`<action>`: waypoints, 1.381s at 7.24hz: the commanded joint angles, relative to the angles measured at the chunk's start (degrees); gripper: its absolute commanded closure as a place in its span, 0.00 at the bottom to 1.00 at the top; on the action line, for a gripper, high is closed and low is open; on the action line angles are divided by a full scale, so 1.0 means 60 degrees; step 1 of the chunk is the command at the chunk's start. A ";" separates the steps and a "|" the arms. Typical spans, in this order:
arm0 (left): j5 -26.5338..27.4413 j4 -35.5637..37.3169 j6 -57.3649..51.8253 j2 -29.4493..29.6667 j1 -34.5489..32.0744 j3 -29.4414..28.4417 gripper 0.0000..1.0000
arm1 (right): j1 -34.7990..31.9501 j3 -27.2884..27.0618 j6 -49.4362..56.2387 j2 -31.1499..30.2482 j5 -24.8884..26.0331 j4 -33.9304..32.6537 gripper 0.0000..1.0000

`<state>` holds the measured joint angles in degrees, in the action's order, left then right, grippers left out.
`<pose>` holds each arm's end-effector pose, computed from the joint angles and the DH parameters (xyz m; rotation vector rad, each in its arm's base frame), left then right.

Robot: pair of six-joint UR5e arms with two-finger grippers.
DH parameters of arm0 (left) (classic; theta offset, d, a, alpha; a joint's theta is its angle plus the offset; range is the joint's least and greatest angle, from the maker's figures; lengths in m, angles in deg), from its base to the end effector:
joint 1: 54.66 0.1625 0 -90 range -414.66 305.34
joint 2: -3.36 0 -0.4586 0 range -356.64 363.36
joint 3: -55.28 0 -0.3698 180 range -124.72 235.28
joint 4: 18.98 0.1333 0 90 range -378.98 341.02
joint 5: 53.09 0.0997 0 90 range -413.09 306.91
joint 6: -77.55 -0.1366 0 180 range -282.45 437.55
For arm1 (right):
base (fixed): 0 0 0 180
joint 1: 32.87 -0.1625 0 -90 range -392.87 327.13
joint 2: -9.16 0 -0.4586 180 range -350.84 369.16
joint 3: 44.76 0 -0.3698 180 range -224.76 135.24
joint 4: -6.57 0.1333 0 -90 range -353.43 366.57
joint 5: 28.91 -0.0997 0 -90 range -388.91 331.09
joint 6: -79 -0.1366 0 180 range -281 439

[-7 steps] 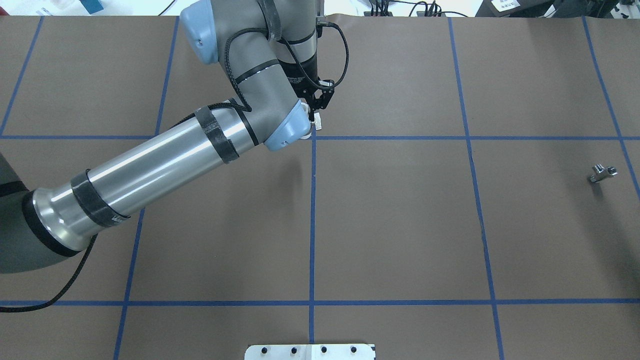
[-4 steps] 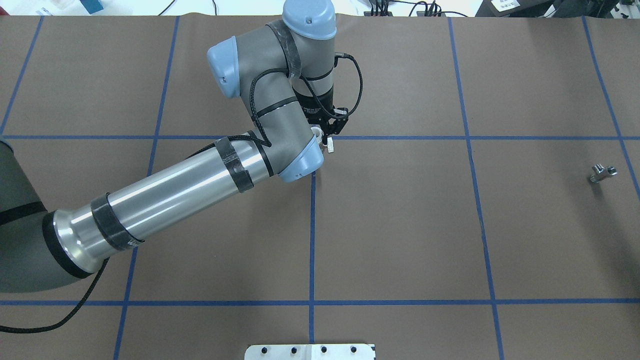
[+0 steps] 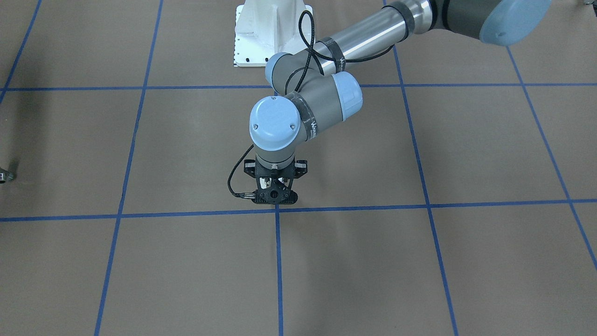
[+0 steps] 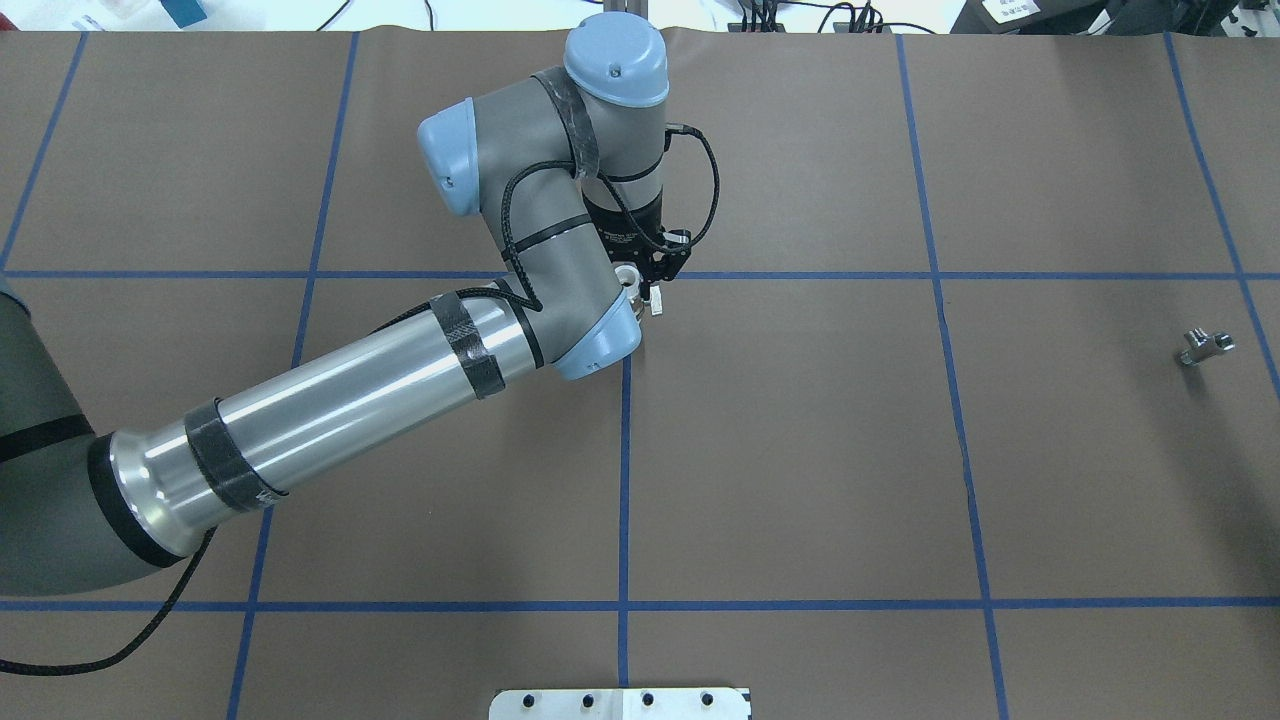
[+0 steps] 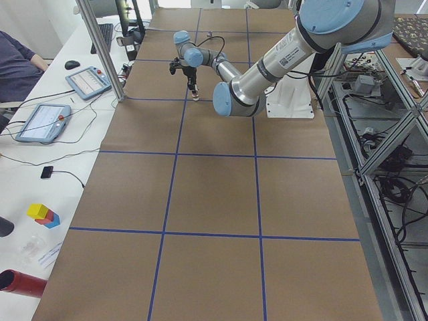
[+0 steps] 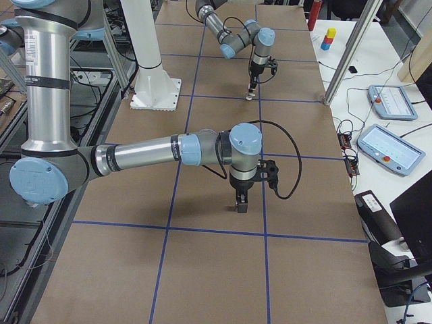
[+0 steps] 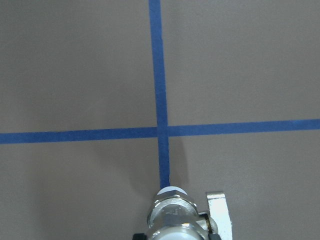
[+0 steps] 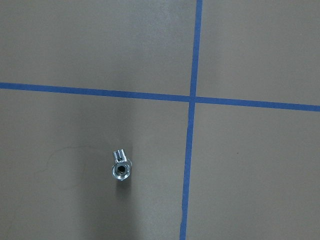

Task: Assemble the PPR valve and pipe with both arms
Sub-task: 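Lower the valve upright at table center with the left gripper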

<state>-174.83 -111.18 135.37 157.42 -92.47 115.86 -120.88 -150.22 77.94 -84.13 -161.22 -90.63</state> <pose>0.6466 -0.5795 0.1861 -0.0787 0.8187 0.0854 0.0259 -0.4444 0.6344 0.0631 -0.7400 -0.0475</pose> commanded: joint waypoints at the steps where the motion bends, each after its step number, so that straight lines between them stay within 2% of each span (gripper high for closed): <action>1: 0.0030 -0.0117 0.0015 -0.0042 0.0004 -0.0004 1.00 | 0.0005 -0.0001 0.0000 0.0006 -0.0008 -0.0017 0.01; 2: 0.0030 -0.0132 0.0015 -0.0056 0.0018 -0.0004 0.68 | 0.0005 0.0014 0.0000 0.0006 0.0007 -0.0017 0.01; 3: 0.0030 -0.0654 0.0015 -0.0318 0.0033 0.0098 0.01 | 0.0005 0.0014 0.0000 0.0006 0.0007 -0.0017 0.01; 4: 0.0045 -0.1210 0.0262 -0.0494 0.0033 0.0113 0.00 | 0.0005 0.0014 0.0000 0.0006 0.0007 -0.0017 0.01; 8: 0.0031 -0.1187 0.0323 -0.0525 0.0019 0.0303 0.00 | 0.0005 0.0028 0.0014 0.0020 0.0050 -0.0017 0.01; 9: -0.0013 -0.1070 0.0352 -0.0525 -0.0184 0.0623 0.00 | 0.0049 0.0029 0.0000 0.0020 0.0123 -0.0017 0.01; 10: -0.0303 -0.0257 0.0280 -0.0525 -0.0680 0.1366 0.00 | 0.0064 0.0043 0.0043 -0.0038 0.0139 0.0027 0.01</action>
<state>-175.24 -116.66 137.32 154.27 -93.87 119.93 -120.65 -150.04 78.03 -84.09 -160.64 -90.67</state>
